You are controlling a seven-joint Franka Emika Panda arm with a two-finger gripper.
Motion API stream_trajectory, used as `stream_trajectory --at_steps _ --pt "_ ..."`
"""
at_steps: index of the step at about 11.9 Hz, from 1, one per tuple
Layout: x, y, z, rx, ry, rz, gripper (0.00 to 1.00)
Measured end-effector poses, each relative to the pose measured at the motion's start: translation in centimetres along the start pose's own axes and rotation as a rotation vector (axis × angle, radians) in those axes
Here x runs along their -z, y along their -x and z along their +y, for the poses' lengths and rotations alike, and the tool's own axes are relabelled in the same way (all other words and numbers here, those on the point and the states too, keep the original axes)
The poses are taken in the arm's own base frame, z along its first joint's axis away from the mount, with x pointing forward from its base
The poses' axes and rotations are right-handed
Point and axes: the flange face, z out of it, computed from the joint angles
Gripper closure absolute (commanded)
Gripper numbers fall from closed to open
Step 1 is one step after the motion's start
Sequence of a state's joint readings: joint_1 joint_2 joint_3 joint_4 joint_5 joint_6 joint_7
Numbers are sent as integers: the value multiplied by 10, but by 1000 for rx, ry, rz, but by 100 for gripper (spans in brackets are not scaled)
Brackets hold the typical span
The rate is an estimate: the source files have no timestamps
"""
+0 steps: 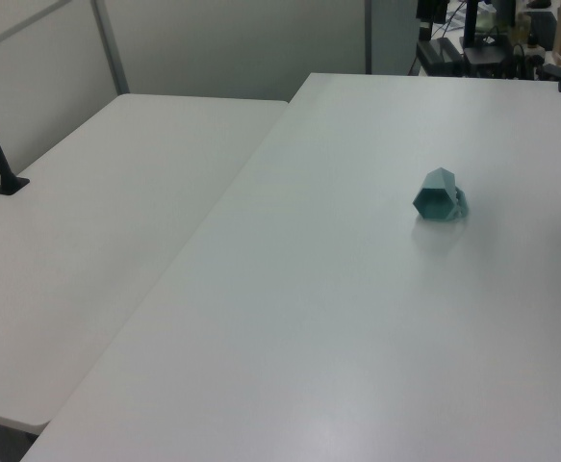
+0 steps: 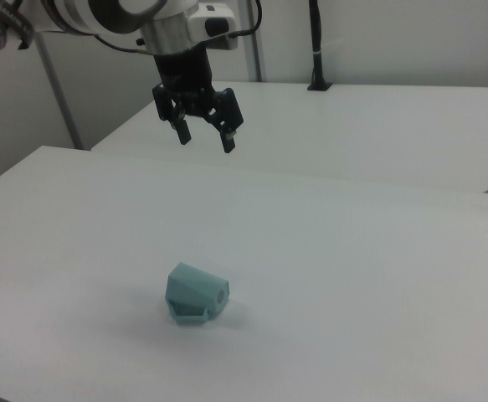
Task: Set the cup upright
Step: 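Move the gripper toward the teal cup lying on its side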
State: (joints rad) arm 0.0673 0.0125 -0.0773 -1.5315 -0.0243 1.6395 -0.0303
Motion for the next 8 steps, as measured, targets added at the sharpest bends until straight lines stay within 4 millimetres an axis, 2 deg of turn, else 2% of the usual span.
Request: stream_trajectory --at_steps 1,4,8 --pt "-2 0 0 0 -2 -4 0" --pt "-19 17 -4 9 -7 -98 0" --pt "-17 24 -4 8 -8 -100 0"
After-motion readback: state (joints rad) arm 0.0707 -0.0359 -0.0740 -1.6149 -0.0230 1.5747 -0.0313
